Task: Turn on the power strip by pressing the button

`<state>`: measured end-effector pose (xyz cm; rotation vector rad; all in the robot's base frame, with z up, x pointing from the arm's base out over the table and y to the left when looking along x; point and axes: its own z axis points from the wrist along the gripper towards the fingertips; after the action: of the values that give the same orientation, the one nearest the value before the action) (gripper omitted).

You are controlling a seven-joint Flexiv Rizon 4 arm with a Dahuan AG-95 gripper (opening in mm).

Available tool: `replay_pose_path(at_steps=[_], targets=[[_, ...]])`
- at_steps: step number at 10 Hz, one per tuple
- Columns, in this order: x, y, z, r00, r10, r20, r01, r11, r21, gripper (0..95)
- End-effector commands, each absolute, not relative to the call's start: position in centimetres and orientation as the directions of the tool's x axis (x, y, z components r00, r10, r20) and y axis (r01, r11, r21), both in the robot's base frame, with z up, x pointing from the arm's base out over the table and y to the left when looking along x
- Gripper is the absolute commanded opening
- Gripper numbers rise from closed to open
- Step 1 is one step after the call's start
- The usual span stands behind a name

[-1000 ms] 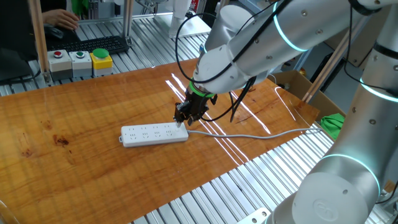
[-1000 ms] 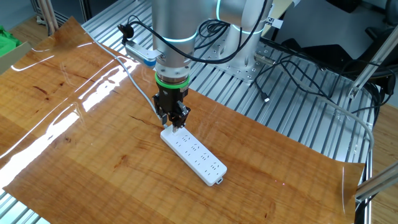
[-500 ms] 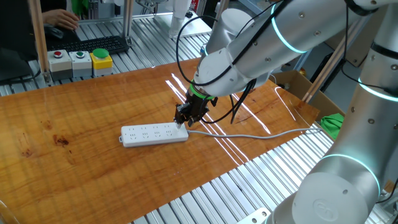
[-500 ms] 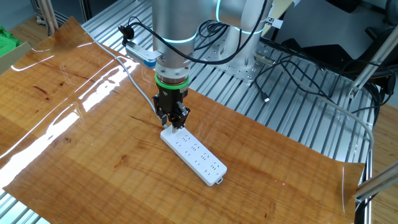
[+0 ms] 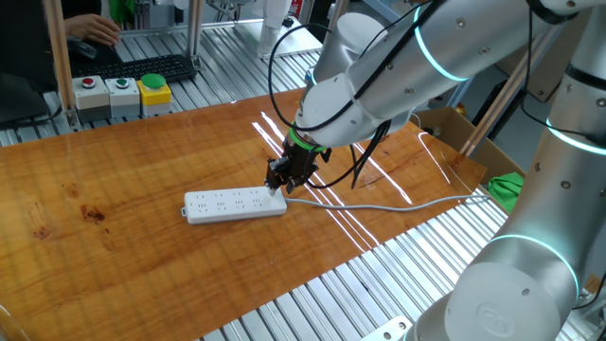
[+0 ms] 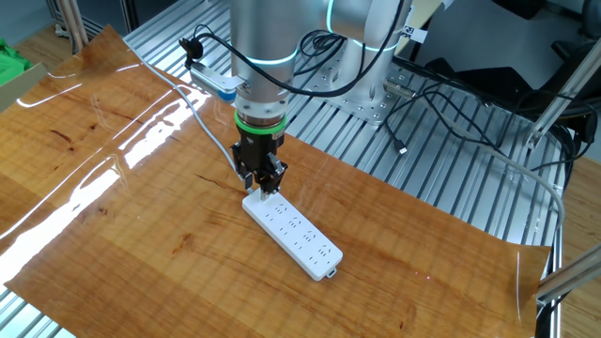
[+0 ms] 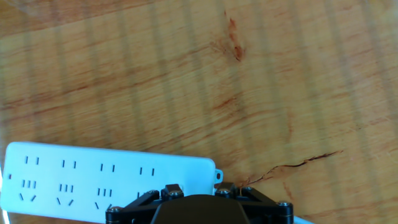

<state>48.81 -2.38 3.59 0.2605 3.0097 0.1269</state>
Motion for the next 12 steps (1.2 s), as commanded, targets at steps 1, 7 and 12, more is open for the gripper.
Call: replay_pose_path(at_steps=[1, 7, 12], targets=[[48.8, -2.4, 3.2, -0.977, 0.176, -0.119, 0.166, 0.982, 0.090, 38.0], [48.8, -2.5, 2.9, -0.976, 0.184, -0.120, 0.174, 0.980, 0.093, 38.0], [48.6, -2.4, 2.1, -0.971, 0.193, -0.139, 0.180, 0.978, 0.102, 38.0]])
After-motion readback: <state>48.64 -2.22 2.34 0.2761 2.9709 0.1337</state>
